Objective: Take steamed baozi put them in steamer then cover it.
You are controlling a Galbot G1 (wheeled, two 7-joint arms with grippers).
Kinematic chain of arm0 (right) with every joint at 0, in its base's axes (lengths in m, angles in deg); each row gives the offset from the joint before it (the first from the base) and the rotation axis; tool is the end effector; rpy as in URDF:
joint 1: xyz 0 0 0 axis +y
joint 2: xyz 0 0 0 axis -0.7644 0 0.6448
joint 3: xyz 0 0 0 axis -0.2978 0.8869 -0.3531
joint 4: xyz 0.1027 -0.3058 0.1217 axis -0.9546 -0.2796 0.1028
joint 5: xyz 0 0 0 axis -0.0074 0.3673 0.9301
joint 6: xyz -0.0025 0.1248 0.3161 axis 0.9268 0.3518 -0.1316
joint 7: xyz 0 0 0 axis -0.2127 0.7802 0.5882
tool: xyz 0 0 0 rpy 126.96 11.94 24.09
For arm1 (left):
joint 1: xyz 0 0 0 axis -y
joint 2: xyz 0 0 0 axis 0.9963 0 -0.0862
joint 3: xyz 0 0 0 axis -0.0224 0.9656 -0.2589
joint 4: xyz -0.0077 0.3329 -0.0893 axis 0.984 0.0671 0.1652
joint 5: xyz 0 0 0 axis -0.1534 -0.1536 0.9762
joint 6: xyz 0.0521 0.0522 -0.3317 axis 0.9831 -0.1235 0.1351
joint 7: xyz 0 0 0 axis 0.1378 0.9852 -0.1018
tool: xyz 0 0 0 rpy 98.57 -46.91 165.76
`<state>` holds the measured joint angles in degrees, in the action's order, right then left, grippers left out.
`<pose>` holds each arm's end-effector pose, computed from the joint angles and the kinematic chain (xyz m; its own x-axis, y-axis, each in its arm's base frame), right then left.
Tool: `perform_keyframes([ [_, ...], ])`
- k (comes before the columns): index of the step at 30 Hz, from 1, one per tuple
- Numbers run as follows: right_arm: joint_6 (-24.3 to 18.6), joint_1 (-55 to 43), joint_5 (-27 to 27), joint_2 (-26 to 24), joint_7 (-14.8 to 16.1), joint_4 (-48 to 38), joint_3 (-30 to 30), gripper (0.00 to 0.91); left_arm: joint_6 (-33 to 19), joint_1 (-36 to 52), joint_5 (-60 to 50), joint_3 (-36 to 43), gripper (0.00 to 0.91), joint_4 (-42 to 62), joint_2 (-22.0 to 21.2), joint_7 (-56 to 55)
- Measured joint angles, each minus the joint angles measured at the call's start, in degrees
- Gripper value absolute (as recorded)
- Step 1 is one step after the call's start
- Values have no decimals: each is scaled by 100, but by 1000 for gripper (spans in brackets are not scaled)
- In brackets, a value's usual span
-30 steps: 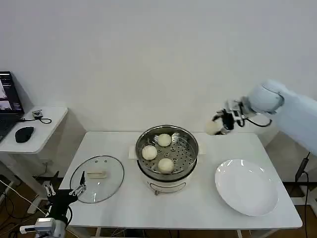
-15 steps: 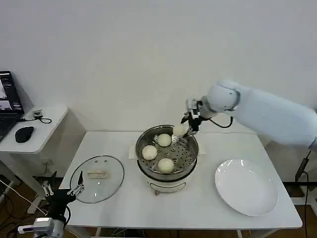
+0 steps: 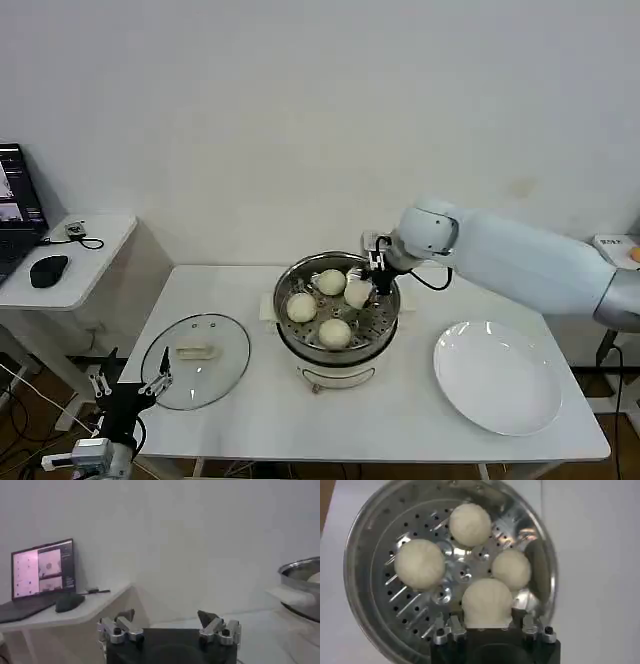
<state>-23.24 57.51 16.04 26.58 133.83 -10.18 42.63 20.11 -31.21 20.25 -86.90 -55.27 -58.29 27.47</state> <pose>0.5145 0.0321 -0.1008 -0.2706 -0.2640 0.9258 -0.9577 -0.0240 -0.2868 0.1446 0.1043 -0.2810 -0.9833 -0.1585 0.0897 -0.1372 0.9686 0.2074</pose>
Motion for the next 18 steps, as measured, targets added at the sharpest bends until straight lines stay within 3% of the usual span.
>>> perform_keyframes([
  [7,37,145,-114,11,-27,-28,19,665,-8,-13,-1,-12,907,0,-4,0],
  [8,40,161,-127,11,-31,-30,18,746,-9,-12,-2,-15,907,0,-3,0],
  [9,40,170,-136,8,-34,-27,14,907,-11,-12,-2,-16,907,0,-3,0],
  [18,62,149,-144,-78,-79,79,-111,907,-14,-15,-2,-30,907,4,-1,0],
])
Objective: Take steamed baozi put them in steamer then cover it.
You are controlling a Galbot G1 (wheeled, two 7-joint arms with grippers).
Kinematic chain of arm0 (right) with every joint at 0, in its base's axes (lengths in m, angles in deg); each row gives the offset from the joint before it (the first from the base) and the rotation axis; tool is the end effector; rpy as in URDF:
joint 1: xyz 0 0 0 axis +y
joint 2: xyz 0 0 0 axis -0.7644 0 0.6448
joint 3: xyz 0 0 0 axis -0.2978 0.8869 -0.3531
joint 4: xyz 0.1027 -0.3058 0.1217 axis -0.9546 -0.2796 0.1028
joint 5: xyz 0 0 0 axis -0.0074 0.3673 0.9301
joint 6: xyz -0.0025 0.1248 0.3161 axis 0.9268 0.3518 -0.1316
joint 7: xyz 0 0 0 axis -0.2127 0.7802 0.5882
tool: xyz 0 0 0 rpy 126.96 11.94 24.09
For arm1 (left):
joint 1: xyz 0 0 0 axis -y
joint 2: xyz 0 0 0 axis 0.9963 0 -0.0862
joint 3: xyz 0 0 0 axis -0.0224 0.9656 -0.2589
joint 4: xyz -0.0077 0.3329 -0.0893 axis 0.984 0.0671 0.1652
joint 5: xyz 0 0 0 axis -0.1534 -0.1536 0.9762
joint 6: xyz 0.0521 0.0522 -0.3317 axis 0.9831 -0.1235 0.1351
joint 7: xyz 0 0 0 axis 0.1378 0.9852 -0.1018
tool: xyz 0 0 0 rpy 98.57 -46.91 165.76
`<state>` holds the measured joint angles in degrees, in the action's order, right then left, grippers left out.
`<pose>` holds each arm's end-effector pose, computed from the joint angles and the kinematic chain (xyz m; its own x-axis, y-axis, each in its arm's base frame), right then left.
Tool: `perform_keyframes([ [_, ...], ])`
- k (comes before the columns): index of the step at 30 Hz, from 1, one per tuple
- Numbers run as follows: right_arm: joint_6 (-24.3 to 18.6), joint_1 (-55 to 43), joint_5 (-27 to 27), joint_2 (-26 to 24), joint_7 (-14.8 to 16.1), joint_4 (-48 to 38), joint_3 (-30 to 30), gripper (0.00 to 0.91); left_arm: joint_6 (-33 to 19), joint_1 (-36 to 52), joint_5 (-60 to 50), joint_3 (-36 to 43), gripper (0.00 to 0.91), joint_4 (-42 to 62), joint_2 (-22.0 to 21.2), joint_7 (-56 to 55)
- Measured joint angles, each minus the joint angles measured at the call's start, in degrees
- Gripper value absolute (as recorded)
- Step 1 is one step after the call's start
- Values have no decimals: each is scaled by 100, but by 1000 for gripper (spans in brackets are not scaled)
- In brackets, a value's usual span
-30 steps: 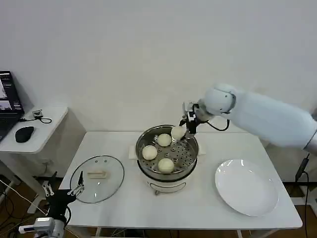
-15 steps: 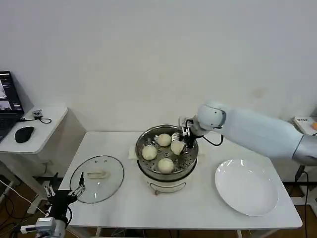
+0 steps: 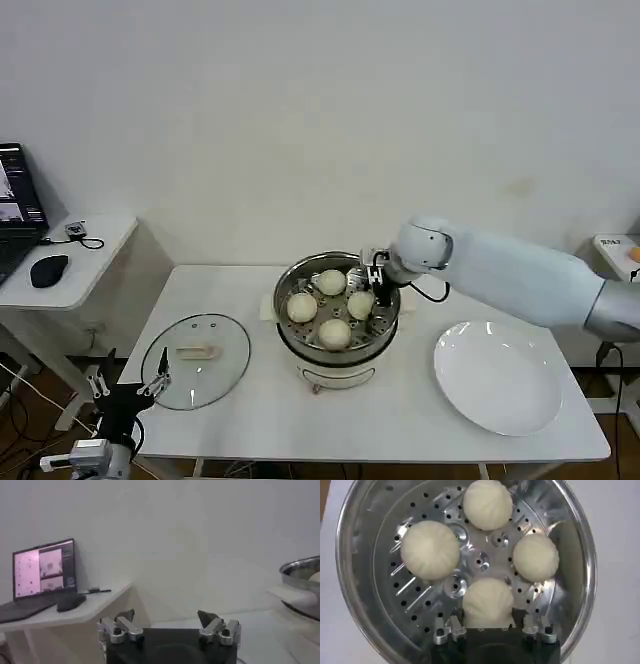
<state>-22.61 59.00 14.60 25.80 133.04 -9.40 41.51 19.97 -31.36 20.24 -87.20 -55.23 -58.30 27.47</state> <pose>0.5103 0.0288 -0.1074 -0.2857 -0.2567 0.9233 -0.9540 -0.0150 -0.2994 0.1439 0.1058 -0.2811 -0.9827 -0.1626 0.0886 -0.1412 0.9674 0.2102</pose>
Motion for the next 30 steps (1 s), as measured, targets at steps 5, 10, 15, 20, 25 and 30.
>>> perform_keyframes([
  [5,28,-83,30,-112,-30,128,-115,907,1,5,1,9,907,-5,-9,2],
  [10,100,-52,147,-322,-283,386,-362,907,2,9,5,25,907,-8,-29,6],
  [15,19,407,265,-632,-1159,715,-957,907,-4,41,-3,24,907,35,-57,-11],
  [20,-357,1503,298,-920,-2368,1181,-2060,907,-75,6,-75,21,907,86,-22,-8],
  [25,-932,3010,179,-990,-3397,1660,-3515,907,-184,-11,-201,81,907,140,-73,-13],
  [30,-1680,4758,-257,-761,-4058,1953,-5184,907,-361,-12,-411,165,907,234,-87,-12],
])
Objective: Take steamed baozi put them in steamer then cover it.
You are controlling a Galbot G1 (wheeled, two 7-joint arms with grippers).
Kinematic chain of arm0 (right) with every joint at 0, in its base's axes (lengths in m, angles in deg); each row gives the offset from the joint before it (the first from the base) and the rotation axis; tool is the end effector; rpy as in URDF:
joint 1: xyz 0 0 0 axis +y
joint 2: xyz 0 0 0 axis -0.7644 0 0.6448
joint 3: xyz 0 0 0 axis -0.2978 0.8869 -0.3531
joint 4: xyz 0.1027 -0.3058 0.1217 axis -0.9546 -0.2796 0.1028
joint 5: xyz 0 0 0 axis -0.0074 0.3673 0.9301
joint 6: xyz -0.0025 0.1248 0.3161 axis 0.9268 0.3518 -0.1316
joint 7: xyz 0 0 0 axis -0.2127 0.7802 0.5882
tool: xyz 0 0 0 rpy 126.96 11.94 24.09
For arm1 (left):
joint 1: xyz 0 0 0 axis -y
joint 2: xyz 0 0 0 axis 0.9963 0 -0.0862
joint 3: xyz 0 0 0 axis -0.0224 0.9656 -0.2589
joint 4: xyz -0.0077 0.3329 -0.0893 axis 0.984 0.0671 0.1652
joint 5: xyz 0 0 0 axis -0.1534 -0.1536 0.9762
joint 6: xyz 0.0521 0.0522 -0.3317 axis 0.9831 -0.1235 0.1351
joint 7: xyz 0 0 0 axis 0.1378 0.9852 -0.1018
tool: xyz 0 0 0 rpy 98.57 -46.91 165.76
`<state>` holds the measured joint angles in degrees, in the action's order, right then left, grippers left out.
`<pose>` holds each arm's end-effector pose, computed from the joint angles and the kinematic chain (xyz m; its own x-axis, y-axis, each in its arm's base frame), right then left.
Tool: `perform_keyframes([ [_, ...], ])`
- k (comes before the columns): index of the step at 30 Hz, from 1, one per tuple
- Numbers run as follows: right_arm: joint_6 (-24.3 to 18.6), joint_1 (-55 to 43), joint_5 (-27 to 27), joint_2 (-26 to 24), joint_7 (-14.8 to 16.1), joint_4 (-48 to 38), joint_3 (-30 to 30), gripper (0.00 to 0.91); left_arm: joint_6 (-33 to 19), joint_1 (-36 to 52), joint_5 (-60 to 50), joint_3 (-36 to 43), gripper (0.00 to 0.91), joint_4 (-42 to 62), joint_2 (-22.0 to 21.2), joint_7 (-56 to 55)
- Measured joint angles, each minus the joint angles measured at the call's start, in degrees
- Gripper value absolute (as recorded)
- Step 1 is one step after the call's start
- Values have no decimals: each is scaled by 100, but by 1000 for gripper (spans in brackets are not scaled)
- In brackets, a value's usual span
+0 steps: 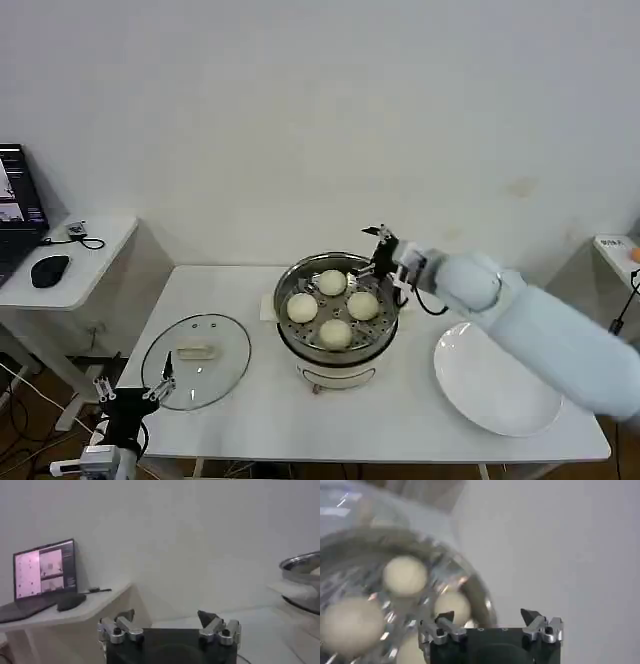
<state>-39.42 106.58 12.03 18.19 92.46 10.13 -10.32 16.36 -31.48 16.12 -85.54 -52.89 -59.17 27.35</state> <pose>0.4049 -0.0376 -0.1670 -0.8197 -0.5348 0.2053 -0.5432 0.6119 -0.5750 0.1413 0.1002 -0.2985 -0.9862 -0.1501 0.0701 -0.1282 0.9595 0.2507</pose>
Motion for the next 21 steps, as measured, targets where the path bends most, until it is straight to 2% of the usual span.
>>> perform_keyframes([
  [5,-821,1578,-417,547,-300,257,-1626,907,-249,57,-357,16,907,171,-7,-28],
  [10,-1481,2993,-586,1298,-273,450,-3180,907,-517,110,-876,-30,907,382,37,-103],
  [16,-1912,4424,-593,2099,-101,712,-4669,907,-801,111,-1904,-118,907,677,144,-166],
  [21,-2120,5291,-592,2556,-68,891,-5471,907,-1027,206,-3094,-143,907,1013,287,-167],
])
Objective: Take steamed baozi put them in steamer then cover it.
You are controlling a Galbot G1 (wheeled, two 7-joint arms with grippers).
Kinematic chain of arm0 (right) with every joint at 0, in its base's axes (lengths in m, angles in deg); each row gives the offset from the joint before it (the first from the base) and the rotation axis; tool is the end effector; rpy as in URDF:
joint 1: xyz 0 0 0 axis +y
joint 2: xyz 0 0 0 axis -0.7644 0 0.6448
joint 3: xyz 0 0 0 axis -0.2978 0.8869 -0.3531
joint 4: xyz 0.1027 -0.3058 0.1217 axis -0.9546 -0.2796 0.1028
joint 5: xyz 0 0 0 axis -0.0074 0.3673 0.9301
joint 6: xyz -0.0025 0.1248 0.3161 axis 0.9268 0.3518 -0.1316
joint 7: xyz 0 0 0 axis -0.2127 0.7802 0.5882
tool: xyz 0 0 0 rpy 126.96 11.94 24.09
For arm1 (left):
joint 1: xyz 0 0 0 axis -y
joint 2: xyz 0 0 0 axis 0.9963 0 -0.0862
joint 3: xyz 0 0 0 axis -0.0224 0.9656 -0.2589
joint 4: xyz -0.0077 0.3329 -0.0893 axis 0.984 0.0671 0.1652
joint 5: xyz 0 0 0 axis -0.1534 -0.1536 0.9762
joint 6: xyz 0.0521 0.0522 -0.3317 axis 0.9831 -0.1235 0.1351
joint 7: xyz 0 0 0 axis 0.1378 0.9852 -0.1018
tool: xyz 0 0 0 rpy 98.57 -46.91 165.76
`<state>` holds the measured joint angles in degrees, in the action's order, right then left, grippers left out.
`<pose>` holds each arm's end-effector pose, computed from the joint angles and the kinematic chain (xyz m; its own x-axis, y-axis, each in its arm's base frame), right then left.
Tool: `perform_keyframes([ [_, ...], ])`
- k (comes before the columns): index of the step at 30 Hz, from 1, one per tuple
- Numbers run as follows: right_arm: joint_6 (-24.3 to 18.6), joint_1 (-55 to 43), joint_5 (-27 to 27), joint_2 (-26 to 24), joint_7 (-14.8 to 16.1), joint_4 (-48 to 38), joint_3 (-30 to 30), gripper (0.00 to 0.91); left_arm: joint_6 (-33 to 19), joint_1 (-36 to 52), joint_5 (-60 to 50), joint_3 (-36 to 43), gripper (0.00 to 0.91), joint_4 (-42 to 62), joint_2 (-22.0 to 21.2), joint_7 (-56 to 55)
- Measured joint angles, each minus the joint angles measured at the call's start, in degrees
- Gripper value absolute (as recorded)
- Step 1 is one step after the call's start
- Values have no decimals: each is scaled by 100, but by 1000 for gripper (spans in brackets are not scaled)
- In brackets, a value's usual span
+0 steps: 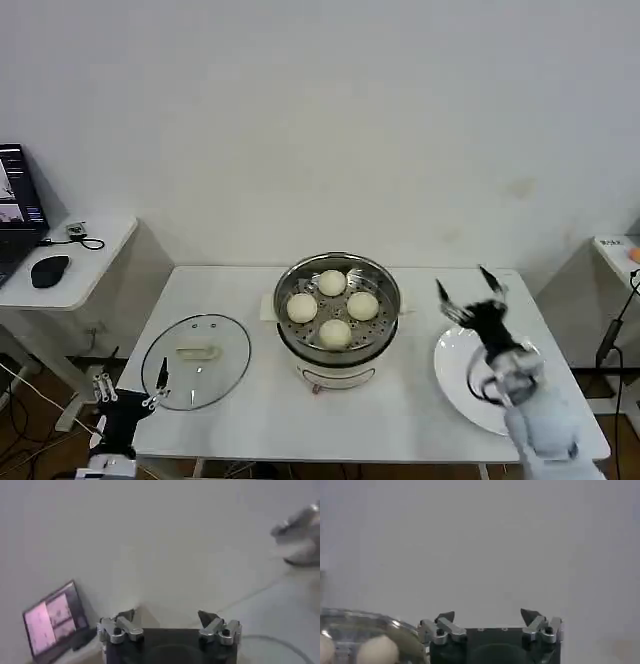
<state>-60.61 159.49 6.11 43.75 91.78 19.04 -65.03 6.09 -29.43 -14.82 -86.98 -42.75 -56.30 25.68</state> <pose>0.2286 -0.1399 -0.2936 -0.9951 -0.0513 -0.0847 -0.0337 0.9796 -0.1980 0.1466 0.1372 -0.3414 -0.9977 -0.0640 -0.0204 -0.0582 0.6724 0.7379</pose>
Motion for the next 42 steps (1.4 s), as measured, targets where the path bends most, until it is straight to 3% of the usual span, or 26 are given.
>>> perform_keyframes([
  [15,-264,1236,1,783,51,390,-1145,907,-106,708,-2603,607,907,1167,488,27],
  [42,-419,1700,-157,1105,125,353,-1533,907,2,2479,-3481,1330,907,2862,843,8],
])
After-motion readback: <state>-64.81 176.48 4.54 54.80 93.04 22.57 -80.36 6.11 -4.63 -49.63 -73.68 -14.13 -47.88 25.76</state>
